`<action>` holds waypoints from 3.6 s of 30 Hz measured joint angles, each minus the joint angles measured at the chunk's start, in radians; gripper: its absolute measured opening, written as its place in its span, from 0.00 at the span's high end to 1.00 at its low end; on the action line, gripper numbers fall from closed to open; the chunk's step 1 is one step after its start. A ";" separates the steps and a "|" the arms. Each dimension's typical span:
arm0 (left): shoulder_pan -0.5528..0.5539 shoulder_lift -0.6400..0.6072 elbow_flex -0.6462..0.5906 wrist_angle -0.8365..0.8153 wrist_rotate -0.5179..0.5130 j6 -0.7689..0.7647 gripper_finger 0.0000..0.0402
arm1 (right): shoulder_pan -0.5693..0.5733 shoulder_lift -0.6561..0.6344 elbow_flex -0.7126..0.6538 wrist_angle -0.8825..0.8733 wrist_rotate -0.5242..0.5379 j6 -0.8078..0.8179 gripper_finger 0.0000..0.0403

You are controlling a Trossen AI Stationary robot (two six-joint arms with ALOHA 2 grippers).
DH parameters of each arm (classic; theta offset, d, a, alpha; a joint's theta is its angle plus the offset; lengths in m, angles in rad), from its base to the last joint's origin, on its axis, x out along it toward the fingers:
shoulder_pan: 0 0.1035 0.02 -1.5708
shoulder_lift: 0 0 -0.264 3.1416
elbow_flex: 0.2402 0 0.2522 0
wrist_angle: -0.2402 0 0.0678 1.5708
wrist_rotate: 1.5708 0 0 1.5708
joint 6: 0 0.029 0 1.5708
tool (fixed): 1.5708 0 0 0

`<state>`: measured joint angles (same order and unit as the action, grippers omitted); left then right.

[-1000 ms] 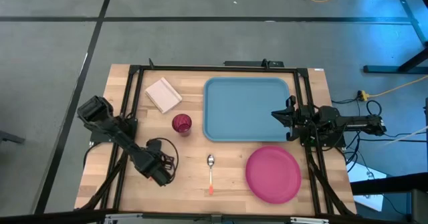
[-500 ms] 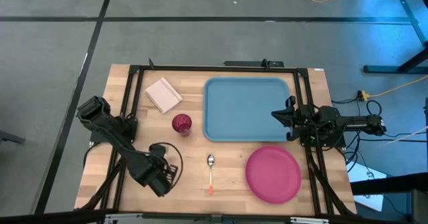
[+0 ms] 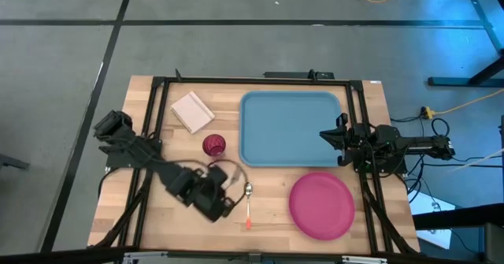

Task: Pick and place plate/cup/fork/spoon on tray
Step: Put the orange fork on the blue tray, then put the red cup on the blue tray to the top right of the orange fork

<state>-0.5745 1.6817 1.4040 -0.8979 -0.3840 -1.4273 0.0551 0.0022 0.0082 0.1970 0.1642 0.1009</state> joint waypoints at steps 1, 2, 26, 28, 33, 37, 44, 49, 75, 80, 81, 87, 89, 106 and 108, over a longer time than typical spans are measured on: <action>0.030 0.000 0.000 0.023 -0.001 0.037 0.99 | 0.000 0.000 0.000 0.000 0.000 0.000 0.92; 0.059 0.000 0.000 0.042 -0.006 0.070 0.99 | 0.000 0.000 0.000 0.000 0.000 0.000 0.92; 0.714 0.212 0.002 0.556 0.113 0.467 0.99 | 0.000 0.000 0.000 0.000 0.000 0.027 0.92; 0.731 0.239 0.002 0.557 0.129 0.426 0.99 | 0.000 0.000 0.000 0.000 0.000 0.028 0.92; 0.752 0.291 0.002 0.554 0.177 0.295 0.99 | 0.000 0.000 0.000 0.000 0.000 0.029 0.92; 0.764 0.331 0.001 0.552 0.177 0.245 0.99 | 0.000 0.000 0.000 0.000 -0.006 0.029 0.92; 0.775 0.358 0.001 0.534 0.164 0.206 0.99 | 0.000 0.000 0.000 -0.001 -0.009 0.030 0.92; 0.782 0.358 0.001 0.496 0.159 0.207 0.98 | 0.000 0.000 0.000 -0.011 -0.011 0.030 0.92; 0.785 0.356 0.001 0.500 0.123 0.225 0.81 | 0.000 0.000 0.000 -0.050 -0.037 0.029 0.92; 0.787 0.312 0.000 0.684 0.293 0.325 0.81 | 0.000 0.000 0.000 -0.050 -0.037 0.029 0.92; 0.782 0.301 0.000 0.740 0.335 0.360 0.82 | 0.000 0.000 0.000 -0.050 -0.037 0.029 0.92; 0.700 0.225 0.002 1.007 0.552 0.582 0.83 | 0.000 0.000 0.000 -0.052 -0.037 0.029 0.92; 0.656 0.189 0.002 0.997 0.601 0.624 0.84 | 0.001 0.001 0.000 -0.052 -0.037 0.029 0.92; 0.336 -0.132 0.002 0.200 0.243 0.797 0.84 | 0.000 0.002 0.000 -0.053 -0.035 0.026 0.92; 0.324 -0.153 0.000 0.090 0.101 0.848 0.84 | 0.000 0.002 0.000 -0.055 -0.034 0.026 0.92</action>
<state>-0.2505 1.5288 1.4044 -0.8078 -0.2829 -0.5794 0.0555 0.0040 0.0078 0.1417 0.1299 0.1272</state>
